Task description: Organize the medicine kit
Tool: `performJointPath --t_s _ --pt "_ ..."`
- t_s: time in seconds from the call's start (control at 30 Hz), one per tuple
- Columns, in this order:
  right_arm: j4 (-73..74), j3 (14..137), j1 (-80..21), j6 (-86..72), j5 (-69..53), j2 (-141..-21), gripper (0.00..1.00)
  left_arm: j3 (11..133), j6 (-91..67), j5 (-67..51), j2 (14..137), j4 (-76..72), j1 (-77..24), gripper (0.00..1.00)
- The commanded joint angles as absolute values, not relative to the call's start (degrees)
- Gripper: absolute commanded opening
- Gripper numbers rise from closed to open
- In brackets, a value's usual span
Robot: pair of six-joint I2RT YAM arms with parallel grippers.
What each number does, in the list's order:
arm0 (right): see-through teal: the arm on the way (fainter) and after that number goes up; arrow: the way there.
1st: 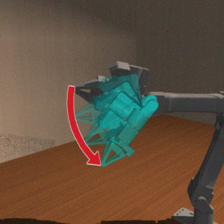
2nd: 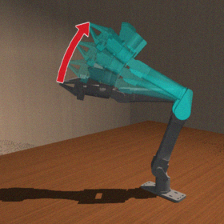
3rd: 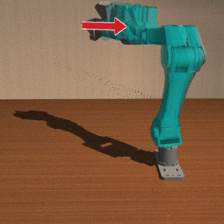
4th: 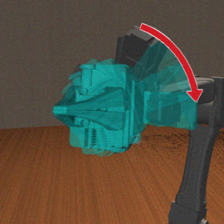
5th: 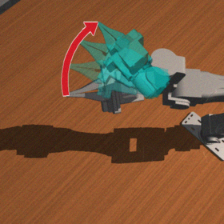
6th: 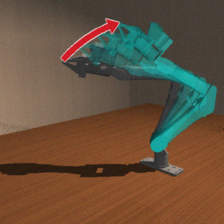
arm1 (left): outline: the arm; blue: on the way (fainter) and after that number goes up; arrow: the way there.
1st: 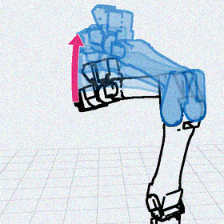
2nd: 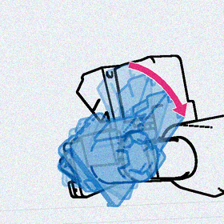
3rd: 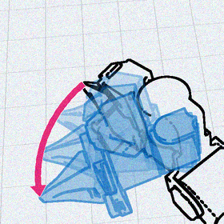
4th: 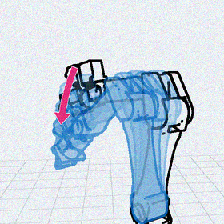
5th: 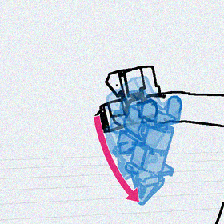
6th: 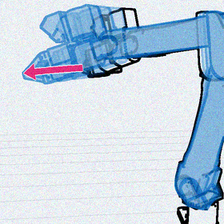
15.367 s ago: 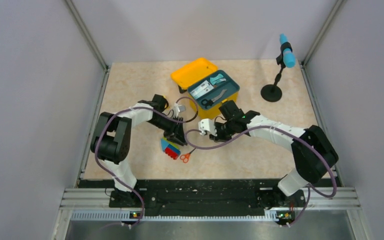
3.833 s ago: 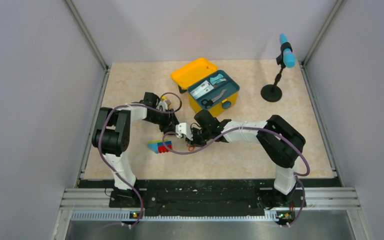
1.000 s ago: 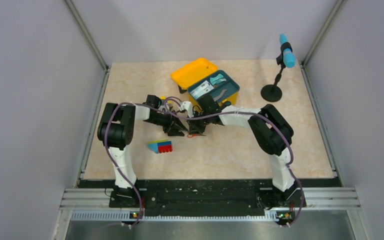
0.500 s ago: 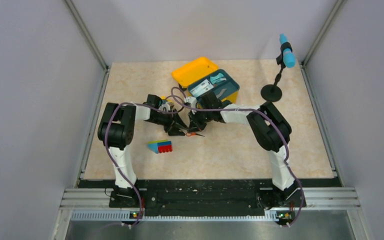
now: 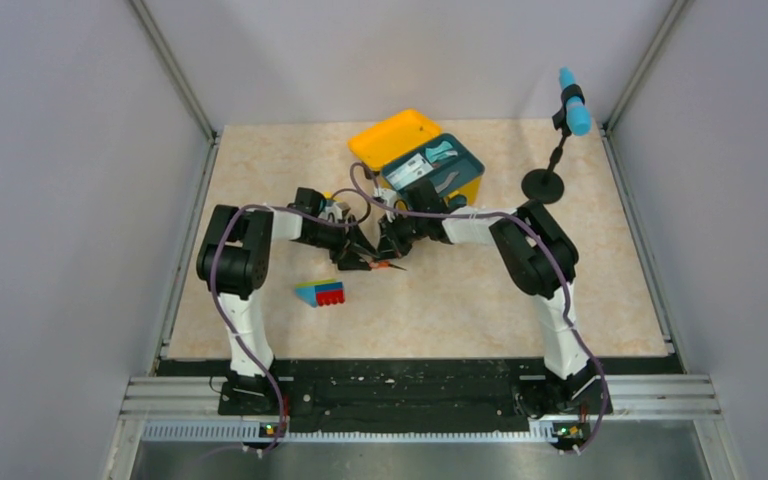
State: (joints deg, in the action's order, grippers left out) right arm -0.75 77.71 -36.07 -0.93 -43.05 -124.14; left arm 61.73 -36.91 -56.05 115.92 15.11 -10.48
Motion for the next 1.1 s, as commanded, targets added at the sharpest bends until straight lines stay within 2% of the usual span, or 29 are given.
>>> performJointPath --t_s 0.0,0.1,0.23,0.4,0.53,0.7,0.9,1.07 --pt "0.53 77.66 -34.57 -2.53 -39.41 -127.78 0.02 60.01 -39.46 -48.76 122.98 12.9 -11.76 0.54" --pt "0.5 77.58 -34.59 -2.99 -39.67 -127.72 0.02 59.71 -40.63 -49.7 123.68 9.9 -11.87 0.46" --pt "0.52 77.52 -34.59 -3.08 -39.78 -127.79 0.02 58.79 -42.4 -51.69 124.09 5.67 -11.87 0.29" --pt "0.45 77.49 -34.55 -2.99 -39.9 -127.65 0.02 58.47 -43.27 -52.22 124.9 4.32 -11.78 0.18" --pt "0.5 77.8 -34.58 -2.68 -40.41 -126.78 0.03 58.6 -43.97 -53.86 125.42 3.36 -11.65 0.01" --pt "2.09 79.95 -34.64 -0.44 -43.14 -120.89 0.2 58.99 -39.62 -54.03 121.59 9.06 -10.0 0.0" --pt "11.21 88.58 -34.59 0.53 -44.14 -111.67 0.45 61.39 -25.92 -55.13 113.6 18.6 -8.96 0.0" --pt "15.4 92.91 -32.82 -1.09 -39.54 -104.17 0.54 68.17 -12.82 -57.32 107.63 28.74 -8.96 0.0"
